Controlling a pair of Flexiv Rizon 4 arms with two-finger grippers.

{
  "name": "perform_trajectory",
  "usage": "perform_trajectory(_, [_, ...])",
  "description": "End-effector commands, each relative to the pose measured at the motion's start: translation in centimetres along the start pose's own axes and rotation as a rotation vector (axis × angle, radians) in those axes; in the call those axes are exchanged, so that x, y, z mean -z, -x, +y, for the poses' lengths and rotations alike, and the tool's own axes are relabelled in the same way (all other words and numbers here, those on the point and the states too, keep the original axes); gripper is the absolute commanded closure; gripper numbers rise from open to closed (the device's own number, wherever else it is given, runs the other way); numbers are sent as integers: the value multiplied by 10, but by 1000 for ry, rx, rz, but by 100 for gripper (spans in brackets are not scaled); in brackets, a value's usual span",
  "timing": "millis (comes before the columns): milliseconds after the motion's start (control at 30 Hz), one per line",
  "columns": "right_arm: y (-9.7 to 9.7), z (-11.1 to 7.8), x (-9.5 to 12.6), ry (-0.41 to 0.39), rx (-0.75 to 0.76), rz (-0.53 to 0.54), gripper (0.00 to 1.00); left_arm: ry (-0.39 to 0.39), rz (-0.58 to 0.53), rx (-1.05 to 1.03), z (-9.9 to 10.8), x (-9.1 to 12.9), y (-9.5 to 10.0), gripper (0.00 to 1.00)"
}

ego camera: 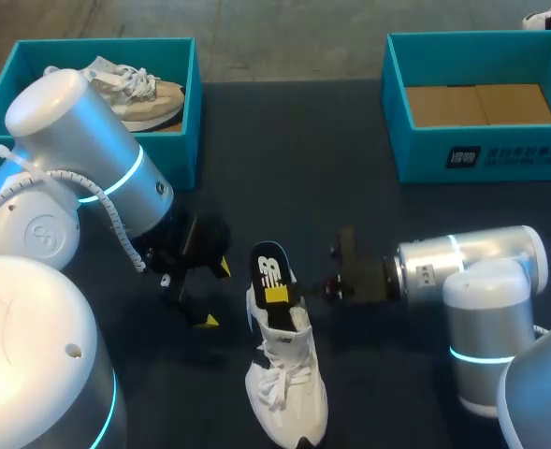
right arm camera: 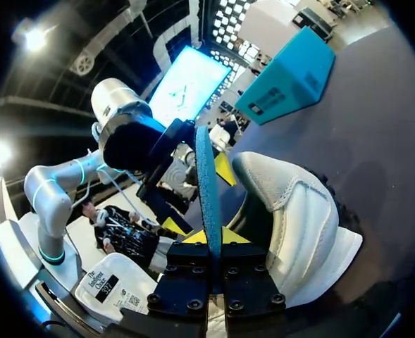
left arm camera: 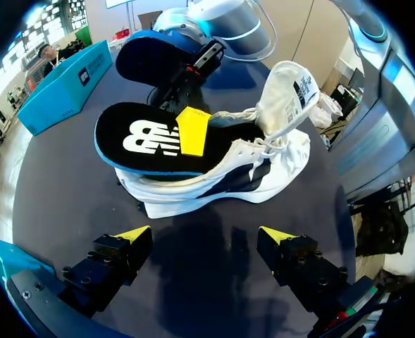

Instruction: Take the shoe out of the shoebox, open the shoe tongue, remove and reinsert the insole, then place the shoe into the shoebox

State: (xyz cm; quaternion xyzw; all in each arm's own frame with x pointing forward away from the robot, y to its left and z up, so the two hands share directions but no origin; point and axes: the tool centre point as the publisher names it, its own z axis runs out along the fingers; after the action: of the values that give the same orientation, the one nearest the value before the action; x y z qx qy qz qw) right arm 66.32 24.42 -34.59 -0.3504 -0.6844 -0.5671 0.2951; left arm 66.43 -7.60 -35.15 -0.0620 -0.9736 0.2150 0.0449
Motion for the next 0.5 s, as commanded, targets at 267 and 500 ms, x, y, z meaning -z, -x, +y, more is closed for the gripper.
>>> perform_trajectory(267, [-6, 11, 0, 78, 63, -9, 74, -1, -3, 0, 1, 0, -2, 0])
perform_trajectory(500, [-2, 22, 4, 184, 56, -37, 84, -1, -3, 0, 1, 0, -2, 0])
